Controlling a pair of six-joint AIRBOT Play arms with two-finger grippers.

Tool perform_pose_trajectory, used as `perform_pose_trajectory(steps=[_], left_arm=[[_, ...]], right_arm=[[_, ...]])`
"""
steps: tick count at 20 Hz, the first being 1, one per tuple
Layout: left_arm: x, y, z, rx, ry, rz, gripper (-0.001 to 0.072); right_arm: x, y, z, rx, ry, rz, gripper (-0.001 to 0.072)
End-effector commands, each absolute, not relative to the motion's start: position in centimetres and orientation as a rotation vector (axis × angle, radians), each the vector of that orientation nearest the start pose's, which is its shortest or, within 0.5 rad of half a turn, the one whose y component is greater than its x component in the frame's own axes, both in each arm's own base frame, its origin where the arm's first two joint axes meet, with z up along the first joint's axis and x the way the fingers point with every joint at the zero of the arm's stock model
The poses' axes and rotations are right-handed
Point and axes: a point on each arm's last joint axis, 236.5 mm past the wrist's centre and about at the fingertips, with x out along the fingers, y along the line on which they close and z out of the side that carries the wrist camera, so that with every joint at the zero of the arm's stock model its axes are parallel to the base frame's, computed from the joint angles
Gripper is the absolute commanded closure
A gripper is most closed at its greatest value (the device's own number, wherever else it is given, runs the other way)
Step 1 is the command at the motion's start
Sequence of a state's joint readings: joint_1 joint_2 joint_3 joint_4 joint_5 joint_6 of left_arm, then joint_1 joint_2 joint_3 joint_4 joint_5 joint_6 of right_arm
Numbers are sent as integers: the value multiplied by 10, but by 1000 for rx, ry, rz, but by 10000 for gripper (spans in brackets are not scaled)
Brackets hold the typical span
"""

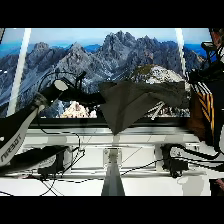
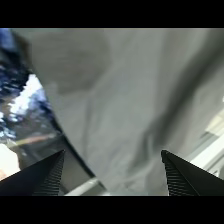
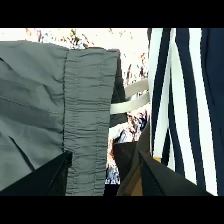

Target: Fold the clothes and pants, and hang the long-sleeved shirts on hangers.

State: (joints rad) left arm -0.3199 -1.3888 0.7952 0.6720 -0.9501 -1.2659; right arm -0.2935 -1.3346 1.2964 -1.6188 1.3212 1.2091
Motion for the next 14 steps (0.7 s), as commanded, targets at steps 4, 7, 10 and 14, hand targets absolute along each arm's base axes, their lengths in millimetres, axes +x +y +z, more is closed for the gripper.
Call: perform_pose_trajectory(steps=[4, 7, 10, 14], left_arm=[[279, -275, -110, -528, 1484, -672, 176], [304, -280, -103, -493, 1385, -671, 676], [327, -269, -77, -353, 1307, -765, 702], [356, -170, -42, 22, 1293, -634, 702]], right_arm=[[375, -106, 27, -88, 1322, 7, 230], [396, -88, 33, 4, 1227, 36, 231], [401, -86, 35, 16, 1205, 41, 241], [392, -93, 22, -3, 1241, 22, 276]])
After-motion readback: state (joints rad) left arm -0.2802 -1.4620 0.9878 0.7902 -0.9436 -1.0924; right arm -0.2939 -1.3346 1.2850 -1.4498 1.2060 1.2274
